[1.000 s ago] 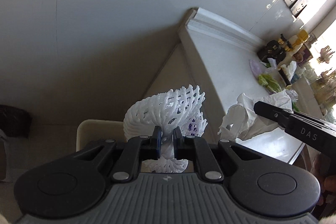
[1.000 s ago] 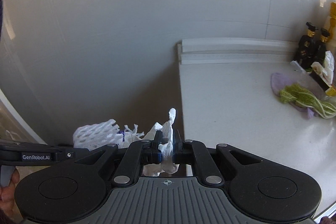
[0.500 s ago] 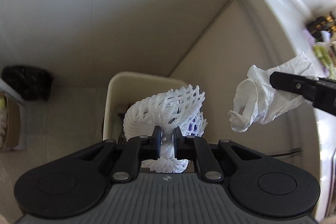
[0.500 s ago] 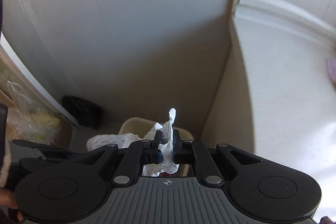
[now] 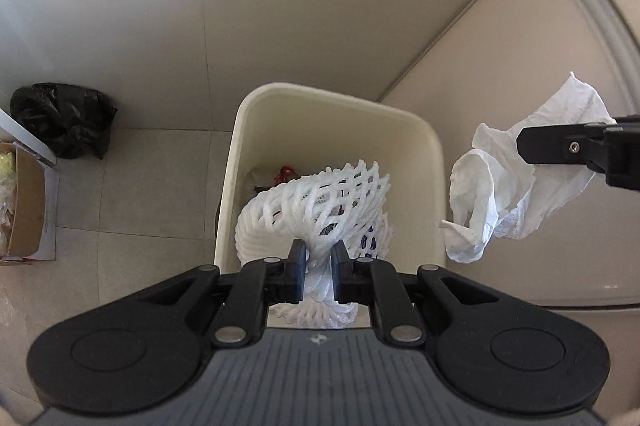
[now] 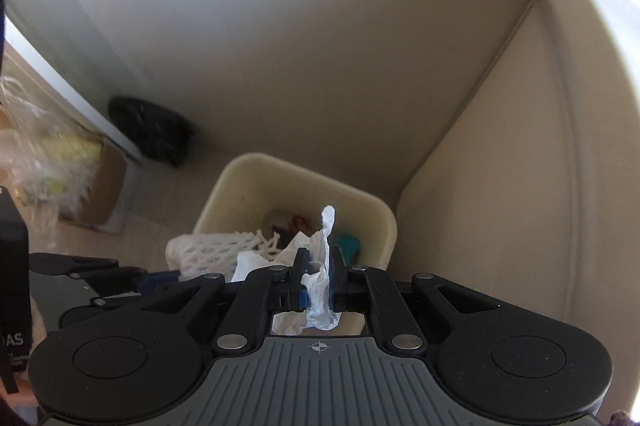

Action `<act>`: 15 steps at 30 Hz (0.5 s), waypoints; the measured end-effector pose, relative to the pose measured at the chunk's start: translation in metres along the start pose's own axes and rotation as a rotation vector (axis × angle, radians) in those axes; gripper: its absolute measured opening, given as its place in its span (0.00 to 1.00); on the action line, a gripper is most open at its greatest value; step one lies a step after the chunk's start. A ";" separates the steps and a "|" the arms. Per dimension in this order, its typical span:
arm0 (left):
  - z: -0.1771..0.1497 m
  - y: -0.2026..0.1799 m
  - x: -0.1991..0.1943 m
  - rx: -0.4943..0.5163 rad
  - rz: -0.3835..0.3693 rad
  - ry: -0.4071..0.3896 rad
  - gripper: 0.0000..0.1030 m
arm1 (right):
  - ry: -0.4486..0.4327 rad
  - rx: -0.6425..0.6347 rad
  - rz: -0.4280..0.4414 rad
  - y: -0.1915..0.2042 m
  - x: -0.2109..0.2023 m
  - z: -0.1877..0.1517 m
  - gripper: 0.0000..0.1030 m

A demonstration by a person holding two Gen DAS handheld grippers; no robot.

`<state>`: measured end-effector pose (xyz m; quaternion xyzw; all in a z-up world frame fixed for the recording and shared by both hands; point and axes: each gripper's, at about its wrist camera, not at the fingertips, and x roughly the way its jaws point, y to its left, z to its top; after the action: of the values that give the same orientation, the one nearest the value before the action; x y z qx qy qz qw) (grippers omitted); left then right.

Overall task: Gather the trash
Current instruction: 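Carry the white fruit net and tissue down over the white bin with both tools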

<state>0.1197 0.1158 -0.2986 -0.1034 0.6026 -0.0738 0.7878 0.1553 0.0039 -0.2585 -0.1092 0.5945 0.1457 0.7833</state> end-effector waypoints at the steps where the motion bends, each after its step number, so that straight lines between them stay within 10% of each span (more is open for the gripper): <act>1: 0.000 0.001 0.005 0.005 0.002 0.005 0.12 | 0.016 0.001 -0.003 0.000 0.005 0.001 0.07; 15: -0.002 0.014 0.030 -0.012 -0.011 0.044 0.16 | 0.095 0.029 -0.016 -0.023 0.028 0.023 0.10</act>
<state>0.1256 0.1217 -0.3307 -0.1097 0.6195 -0.0768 0.7735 0.1913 -0.0073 -0.2793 -0.1091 0.6322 0.1255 0.7568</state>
